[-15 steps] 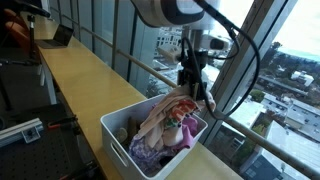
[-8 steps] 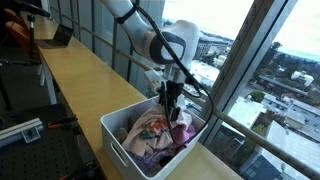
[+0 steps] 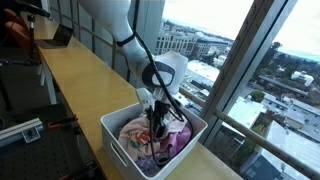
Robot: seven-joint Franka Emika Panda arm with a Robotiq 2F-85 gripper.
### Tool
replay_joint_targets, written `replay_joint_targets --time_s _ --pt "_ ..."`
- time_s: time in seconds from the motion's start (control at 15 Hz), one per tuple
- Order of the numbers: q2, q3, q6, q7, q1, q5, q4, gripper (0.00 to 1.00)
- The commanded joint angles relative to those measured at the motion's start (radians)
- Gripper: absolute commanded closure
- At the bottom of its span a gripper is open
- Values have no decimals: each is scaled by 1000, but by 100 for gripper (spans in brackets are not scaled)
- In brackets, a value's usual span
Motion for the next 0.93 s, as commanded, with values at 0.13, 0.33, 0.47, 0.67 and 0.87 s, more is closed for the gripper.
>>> replay_joint_targets --time_s 0.13,0.33,0.47,0.67,0.87 --pt "-86 -15 -22 -19 13 -5 -40 28" --pt "-190 -28 -47 -4 31 -46 -59 7" --pt "-261 -32 -69 6 45 -82 -62 0" --pt "-358 -10 -125 0 60 -100 -55 0" --pt "-438 32 -172 -16 76 -47 -75 0"
